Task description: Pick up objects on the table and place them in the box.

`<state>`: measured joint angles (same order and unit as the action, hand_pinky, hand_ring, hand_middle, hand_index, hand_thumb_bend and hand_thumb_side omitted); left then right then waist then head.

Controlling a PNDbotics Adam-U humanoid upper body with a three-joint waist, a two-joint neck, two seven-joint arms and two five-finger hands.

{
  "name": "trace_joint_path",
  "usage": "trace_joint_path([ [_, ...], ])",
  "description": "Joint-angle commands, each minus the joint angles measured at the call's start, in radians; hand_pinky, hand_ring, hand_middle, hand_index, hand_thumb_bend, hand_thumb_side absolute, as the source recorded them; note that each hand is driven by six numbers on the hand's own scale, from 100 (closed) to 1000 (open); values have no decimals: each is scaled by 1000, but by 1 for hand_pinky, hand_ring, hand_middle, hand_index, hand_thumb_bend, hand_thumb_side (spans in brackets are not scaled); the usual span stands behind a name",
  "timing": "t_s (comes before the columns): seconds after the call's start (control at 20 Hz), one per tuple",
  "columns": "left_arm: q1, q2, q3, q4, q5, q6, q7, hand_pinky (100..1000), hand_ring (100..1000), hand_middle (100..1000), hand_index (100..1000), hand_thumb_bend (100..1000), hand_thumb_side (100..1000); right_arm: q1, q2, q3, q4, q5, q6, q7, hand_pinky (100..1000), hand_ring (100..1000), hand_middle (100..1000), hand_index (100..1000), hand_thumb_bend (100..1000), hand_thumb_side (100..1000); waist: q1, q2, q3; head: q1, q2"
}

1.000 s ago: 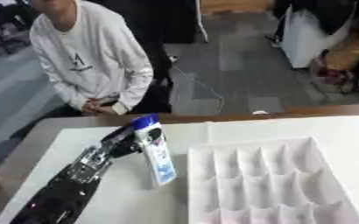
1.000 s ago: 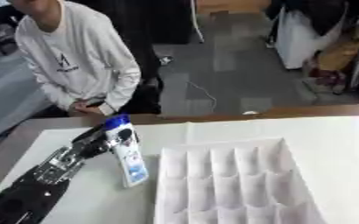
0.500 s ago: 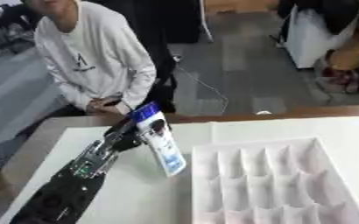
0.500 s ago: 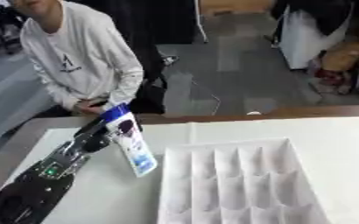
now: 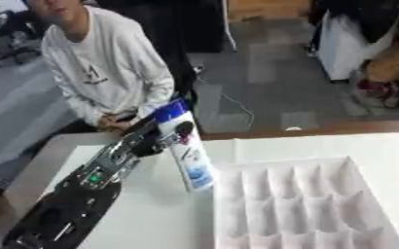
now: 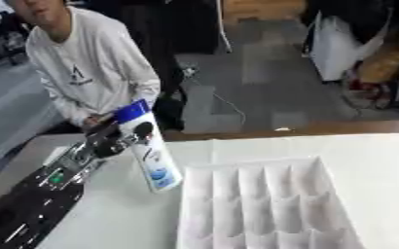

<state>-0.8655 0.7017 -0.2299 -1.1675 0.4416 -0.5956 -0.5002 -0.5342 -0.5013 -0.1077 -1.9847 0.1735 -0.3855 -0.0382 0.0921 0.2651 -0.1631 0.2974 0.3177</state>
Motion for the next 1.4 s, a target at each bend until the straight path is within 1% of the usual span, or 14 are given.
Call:
trace_joint_path([
  [0.05, -30, 36, -19, -69, 34, 12, -22, 100, 100, 100, 345, 100, 700, -10, -25, -7, -15, 1, 4, -3, 400, 511, 538, 651, 287, 896, -1, -28, 0, -5, 4],
  [0.3, -48, 30, -55, -118, 69, 45, -50, 100, 100, 100, 343, 100, 702, -22, -23, -5, -15, -1, 3, -5, 400, 511, 539, 651, 276, 899, 9, -33, -10, 1, 3],
  [0.55, -84, -1, -78, -109, 61, 49, -78, 100, 100, 100, 344, 100, 704, -38, -19, -2, -15, -6, 6, -5, 400, 510, 539, 652, 268, 899, 20, -38, -24, 5, 2],
  [0.85, -115, -38, -84, -61, 47, 34, -95, 100, 100, 100, 345, 100, 707, -61, -10, 4, -15, -3, 12, 2, 401, 510, 539, 652, 261, 900, 36, -42, -41, 18, 17],
  [1.0, -126, -58, -88, -48, 57, 20, -98, 100, 100, 100, 347, 100, 713, -69, -7, 6, -15, -5, 14, 5, 401, 511, 539, 652, 254, 899, 42, -43, -48, 13, 16],
  [1.25, -149, -97, -97, -33, 94, -16, -89, 100, 100, 100, 351, 100, 721, -81, -2, 11, -15, -10, 14, 10, 402, 511, 540, 651, 251, 899, 48, -43, -57, 19, 21],
  [1.4, -160, -115, -99, -18, 85, -31, -83, 100, 100, 100, 353, 100, 727, -86, -1, 12, -15, -12, 14, 14, 403, 511, 540, 651, 249, 899, 51, -43, -60, 18, 17],
])
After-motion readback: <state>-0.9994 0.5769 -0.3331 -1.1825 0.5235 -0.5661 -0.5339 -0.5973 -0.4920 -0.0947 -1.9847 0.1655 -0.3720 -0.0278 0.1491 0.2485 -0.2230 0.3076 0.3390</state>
